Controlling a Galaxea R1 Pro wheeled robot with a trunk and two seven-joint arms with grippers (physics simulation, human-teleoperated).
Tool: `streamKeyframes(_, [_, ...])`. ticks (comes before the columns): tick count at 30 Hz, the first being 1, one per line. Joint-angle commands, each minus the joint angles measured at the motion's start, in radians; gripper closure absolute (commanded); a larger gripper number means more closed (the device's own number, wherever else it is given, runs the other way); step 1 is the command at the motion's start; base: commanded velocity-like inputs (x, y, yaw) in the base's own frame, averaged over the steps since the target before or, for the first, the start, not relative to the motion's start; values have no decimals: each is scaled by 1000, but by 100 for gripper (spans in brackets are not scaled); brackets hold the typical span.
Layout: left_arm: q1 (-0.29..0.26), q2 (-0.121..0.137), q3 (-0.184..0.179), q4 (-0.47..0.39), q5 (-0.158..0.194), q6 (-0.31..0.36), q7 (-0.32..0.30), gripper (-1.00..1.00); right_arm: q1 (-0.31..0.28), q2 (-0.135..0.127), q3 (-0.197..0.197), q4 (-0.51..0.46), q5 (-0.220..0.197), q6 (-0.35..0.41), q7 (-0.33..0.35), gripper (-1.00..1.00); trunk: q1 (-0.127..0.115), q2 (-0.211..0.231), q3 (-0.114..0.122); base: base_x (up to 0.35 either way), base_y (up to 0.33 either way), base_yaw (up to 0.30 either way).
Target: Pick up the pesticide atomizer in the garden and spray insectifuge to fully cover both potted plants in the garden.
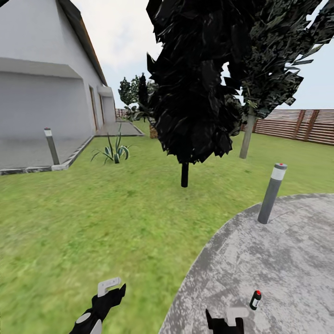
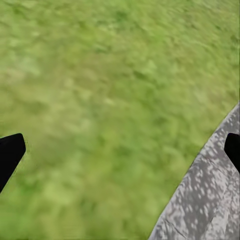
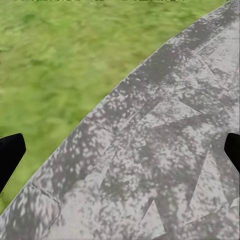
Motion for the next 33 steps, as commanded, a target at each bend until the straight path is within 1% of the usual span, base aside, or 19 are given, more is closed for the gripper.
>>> streamKeyframes(1, [0,0,0,1,7,-3,-1,-100,-1,0,0,1,-3,-3,2,-100,0,0,-1,135,272,-12])
streamKeyframes(7, [0,0,0,1,7,-3,-1,-100,-1,1,0,3,-3,-3,0,-100,0,0,-1,128,274,-14])
streamKeyframes(11, [0,0,0,1,7,-3,-1,-100,-1,1,0,0,-3,-3,0,-100,0,0,-1,109,275,-137])
streamKeyframes(23, [0,0,0,1,7,-3,-1,-100,0,1,1,-4,-2,-3,0,-100,0,0,-1,100,248,-237])
streamKeyframes(33, [0,1,0,1,7,-3,-1,-100,0,1,1,-4,-3,-3,0,-100,0,0,-1,82,102,-262])
